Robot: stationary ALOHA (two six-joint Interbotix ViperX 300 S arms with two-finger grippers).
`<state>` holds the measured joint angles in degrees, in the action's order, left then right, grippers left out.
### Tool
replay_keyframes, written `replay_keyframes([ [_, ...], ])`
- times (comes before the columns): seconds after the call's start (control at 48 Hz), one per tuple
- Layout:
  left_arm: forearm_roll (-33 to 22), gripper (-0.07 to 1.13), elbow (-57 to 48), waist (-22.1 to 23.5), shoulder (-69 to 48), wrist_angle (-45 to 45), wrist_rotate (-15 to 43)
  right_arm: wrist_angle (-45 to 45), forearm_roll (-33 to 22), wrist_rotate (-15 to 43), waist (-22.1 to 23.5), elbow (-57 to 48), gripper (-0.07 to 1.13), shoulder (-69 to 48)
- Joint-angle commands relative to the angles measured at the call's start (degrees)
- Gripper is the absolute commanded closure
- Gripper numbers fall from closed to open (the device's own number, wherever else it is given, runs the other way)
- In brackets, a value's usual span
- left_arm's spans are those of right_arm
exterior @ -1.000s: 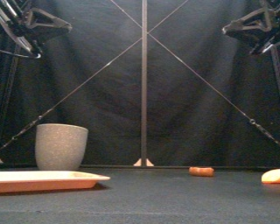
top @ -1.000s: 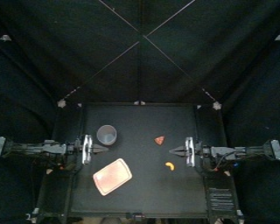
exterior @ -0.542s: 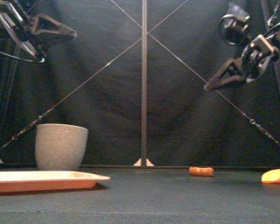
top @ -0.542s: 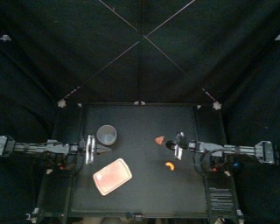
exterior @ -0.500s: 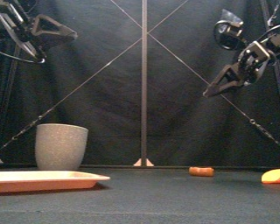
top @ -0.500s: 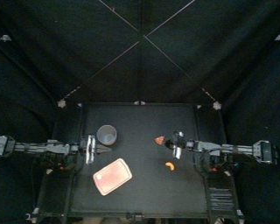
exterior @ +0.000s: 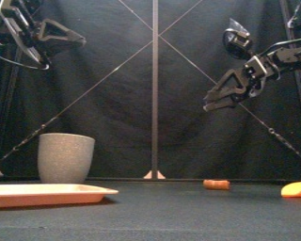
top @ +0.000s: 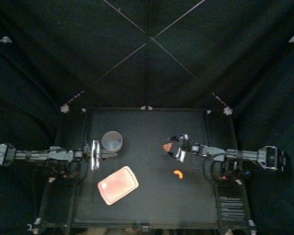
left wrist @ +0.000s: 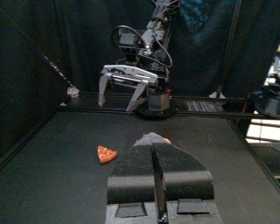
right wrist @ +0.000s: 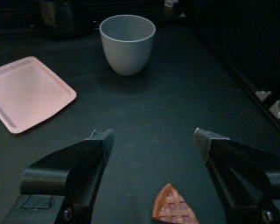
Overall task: Pick the pie then place it on the pink plate
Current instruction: Pick the pie
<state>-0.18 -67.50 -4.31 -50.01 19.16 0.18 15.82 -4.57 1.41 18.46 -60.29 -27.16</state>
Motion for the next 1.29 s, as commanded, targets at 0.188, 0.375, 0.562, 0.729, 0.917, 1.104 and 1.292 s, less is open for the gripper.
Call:
replay_keyframes([
  [0.188, 0.2, 1.06, 1.2, -1.6, 0.2, 0.6, 0.2, -25.7, -1.1, -0.5, 1.3, 7.4, 0.00, 4.4],
  [0.375, 0.2, 1.06, 1.2, -2.5, 0.2, 0.6, 0.2, -46.5, -15.0, -1.4, 0.9, 14.2, 0.00, 9.1],
  [0.562, 0.2, 1.06, 1.0, -3.6, 0.2, 0.6, 0.2, -51.1, -18.8, -8.9, 0.9, 17.8, 0.00, 15.6],
  [0.729, 0.1, 1.06, 0.7, -4.6, 0.2, 0.6, 0.2, -50.5, -9.8, -21.7, 2.0, 21.4, 0.00, 24.0],
  [0.917, 0.0, 1.06, 0.5, -4.7, 0.2, 0.6, 0.1, -52.4, 1.3, -38.8, 5.9, 26.4, 0.00, 30.0],
  [1.104, 0.0, 1.06, -0.3, -4.7, 0.2, 0.6, -0.1, -52.7, 4.2, -45.8, 9.5, 29.9, 0.00, 32.4],
  [1.292, 0.0, 1.06, -0.3, -5.2, 0.1, 0.6, -0.1, -56.2, 4.0, -46.1, 9.9, 30.8, 0.00, 35.9],
])
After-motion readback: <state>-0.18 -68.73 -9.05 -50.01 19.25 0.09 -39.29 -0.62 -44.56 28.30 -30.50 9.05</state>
